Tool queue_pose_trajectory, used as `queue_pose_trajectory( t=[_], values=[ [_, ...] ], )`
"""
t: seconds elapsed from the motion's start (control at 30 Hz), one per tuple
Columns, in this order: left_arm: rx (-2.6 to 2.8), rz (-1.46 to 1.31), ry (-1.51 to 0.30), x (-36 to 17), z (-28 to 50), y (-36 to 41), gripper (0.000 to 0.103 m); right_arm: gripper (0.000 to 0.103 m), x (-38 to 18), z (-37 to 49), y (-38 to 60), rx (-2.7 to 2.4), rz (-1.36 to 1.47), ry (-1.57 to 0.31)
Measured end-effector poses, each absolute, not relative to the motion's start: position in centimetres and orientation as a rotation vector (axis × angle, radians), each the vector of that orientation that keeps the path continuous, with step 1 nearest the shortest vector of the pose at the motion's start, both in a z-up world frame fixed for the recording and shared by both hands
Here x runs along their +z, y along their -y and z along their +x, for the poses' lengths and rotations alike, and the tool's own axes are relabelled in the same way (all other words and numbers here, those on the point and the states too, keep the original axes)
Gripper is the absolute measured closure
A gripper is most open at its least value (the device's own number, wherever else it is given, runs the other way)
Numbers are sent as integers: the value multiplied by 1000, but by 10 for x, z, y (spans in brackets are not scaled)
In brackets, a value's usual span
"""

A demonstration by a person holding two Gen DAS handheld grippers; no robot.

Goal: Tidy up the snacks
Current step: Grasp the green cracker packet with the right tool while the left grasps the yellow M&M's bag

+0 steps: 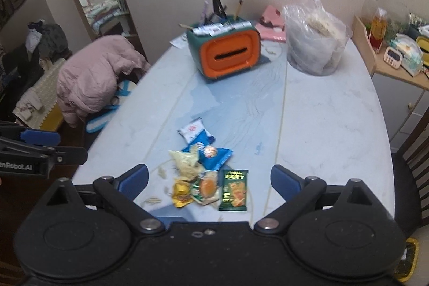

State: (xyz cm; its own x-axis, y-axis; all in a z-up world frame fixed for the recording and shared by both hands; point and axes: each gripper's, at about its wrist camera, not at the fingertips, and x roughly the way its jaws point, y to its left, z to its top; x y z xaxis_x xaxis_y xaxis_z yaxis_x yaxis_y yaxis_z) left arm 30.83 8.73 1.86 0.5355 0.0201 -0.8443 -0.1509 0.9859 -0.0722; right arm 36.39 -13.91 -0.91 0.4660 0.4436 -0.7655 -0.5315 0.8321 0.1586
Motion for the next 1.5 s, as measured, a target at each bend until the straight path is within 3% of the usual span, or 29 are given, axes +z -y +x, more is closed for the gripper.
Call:
queue_pose_trajectory(
  t=[0.8,1.17,1.23,1.5],
  values=[
    [184,-295,-1320,-125,417,-82,34,12,-160,439,117,623,-237,-1153],
    [220,-378,-1412,-169,432,-83,34,16,-194,444,101,664,-331,-1176],
    [220,-375,-1418,-173,433,-81,34,24,-199,444,99,667,-342,-1180],
    [219,-396,-1454,-189,436,-74,35,25,-207,437,89,668,-417,-1136]
  ],
)
